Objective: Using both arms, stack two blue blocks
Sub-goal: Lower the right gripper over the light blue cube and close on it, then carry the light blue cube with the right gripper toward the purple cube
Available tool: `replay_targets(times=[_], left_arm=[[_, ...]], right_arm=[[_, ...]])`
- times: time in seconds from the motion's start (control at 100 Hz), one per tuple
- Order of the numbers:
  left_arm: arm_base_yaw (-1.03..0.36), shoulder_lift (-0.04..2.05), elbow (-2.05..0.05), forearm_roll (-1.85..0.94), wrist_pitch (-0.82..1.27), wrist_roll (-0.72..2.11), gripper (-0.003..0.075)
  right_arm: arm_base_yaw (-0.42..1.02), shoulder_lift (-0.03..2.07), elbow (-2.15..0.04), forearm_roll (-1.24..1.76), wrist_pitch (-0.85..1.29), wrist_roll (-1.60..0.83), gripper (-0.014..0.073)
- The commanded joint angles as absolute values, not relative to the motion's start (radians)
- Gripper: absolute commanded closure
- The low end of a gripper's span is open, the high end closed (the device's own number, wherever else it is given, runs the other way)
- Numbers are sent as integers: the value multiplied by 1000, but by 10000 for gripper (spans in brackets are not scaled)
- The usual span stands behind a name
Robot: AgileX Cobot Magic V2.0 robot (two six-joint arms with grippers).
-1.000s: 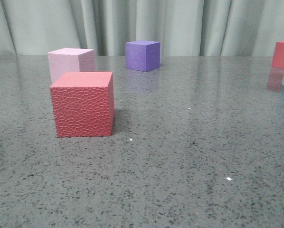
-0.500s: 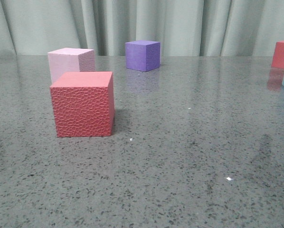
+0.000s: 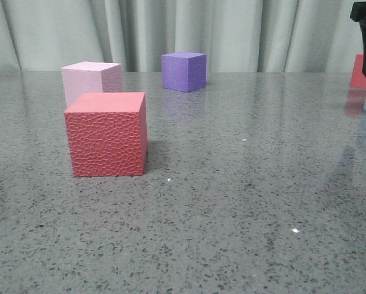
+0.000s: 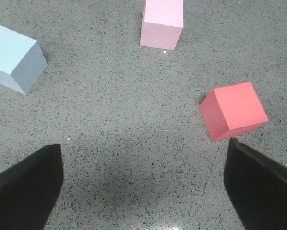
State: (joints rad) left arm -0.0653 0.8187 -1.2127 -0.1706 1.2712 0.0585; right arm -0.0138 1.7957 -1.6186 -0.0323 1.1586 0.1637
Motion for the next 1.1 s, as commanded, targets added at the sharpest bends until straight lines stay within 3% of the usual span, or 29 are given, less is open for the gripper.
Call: replay_targets(times=[0.0, 0.39, 0.71, 1.09], left_arm=[[-73, 822, -1243, -194, 1275, 53, 80], [-73, 822, -1243, -194, 1275, 53, 80], [-73, 822, -1243, -194, 1275, 53, 80], [-73, 822, -1243, -194, 1275, 53, 80]], right_arm=[[-21, 1759, -1654, -42, 1132, 162, -41], [-21, 1789, -1654, 0, 1146, 162, -35], [-21, 1789, -1654, 0, 1156, 189, 208], [-1, 1785, -1753, 15, 1237, 189, 220]])
